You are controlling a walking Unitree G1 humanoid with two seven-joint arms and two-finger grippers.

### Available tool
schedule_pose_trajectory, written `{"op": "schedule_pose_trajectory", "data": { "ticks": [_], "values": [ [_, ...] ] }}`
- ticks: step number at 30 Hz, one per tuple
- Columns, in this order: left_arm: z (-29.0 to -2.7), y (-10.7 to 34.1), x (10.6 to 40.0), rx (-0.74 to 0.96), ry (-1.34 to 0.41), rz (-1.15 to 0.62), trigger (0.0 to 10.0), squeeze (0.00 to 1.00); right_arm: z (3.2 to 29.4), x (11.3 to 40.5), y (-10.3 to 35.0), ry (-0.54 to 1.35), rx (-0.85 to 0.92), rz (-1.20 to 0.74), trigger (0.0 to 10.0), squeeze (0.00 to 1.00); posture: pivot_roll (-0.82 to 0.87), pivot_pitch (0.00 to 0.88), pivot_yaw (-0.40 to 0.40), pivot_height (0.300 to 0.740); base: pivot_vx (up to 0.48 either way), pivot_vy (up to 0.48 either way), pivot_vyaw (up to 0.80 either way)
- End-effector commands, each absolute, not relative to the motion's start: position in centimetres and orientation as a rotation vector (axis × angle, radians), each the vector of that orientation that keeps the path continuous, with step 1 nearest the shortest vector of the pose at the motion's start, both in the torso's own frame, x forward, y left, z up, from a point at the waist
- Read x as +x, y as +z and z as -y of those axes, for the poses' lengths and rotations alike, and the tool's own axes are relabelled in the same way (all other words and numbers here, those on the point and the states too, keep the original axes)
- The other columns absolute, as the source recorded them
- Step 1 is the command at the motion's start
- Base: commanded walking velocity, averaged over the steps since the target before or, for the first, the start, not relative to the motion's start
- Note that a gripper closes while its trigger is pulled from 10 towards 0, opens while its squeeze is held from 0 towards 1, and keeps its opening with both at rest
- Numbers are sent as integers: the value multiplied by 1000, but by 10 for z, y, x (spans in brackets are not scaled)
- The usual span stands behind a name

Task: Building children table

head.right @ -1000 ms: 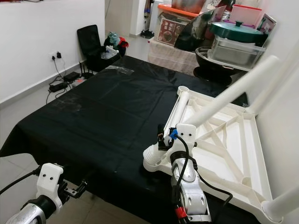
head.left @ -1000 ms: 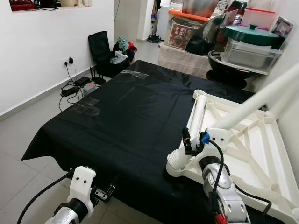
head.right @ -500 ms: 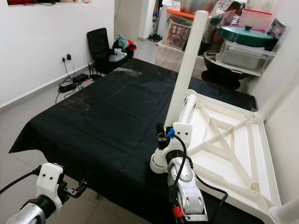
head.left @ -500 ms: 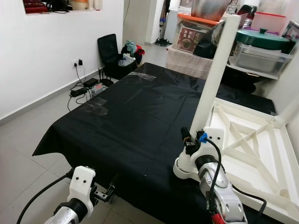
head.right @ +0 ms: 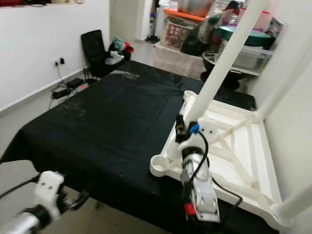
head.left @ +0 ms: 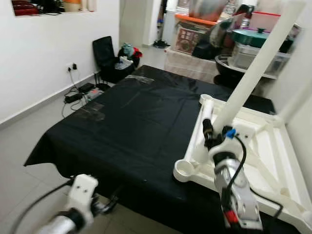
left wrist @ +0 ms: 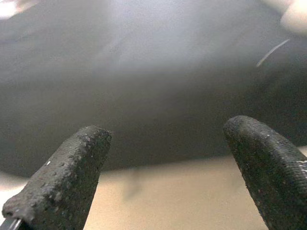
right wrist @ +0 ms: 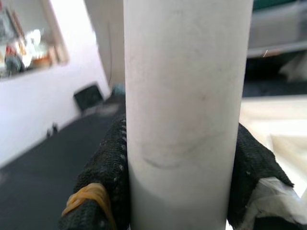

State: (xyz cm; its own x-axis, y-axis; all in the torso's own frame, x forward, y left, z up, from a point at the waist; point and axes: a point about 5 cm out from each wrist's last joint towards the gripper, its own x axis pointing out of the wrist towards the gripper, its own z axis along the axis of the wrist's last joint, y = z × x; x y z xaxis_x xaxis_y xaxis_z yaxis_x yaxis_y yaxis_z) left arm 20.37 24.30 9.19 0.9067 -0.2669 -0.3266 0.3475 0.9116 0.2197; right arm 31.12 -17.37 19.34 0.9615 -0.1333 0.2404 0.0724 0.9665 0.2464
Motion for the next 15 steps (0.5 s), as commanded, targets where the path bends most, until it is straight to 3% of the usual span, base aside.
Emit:
{"op": "schedule_pose_trajectory", "data": {
  "ticks": [1,4,8,11,13,15],
  "values": [
    [-278,114,214,339,-235,-256,10000,0,179,314,202,-112,228,310,0,0,152,0,-145,740,0,0,0],
    [-302,143,231,385,-107,-158,10000,0,178,318,207,-105,224,332,0,0,158,0,-146,740,0,0,0],
    [-312,173,247,402,-11,-31,10000,0,175,320,211,-92,238,346,0,0,152,0,-144,740,0,0,0],
    [-310,187,254,387,-7,36,10000,0,171,320,213,-74,242,354,0,0,148,0,-140,740,0,0,0],
    [-280,212,271,327,-108,179,10000,0,159,318,215,3,234,374,0,0,142,0,-133,740,0,0,0],
    [-280,212,271,327,-108,179,10000,0,159,318,215,3,234,374,0,0,142,0,-133,740,0,0,0]
  ]
}}
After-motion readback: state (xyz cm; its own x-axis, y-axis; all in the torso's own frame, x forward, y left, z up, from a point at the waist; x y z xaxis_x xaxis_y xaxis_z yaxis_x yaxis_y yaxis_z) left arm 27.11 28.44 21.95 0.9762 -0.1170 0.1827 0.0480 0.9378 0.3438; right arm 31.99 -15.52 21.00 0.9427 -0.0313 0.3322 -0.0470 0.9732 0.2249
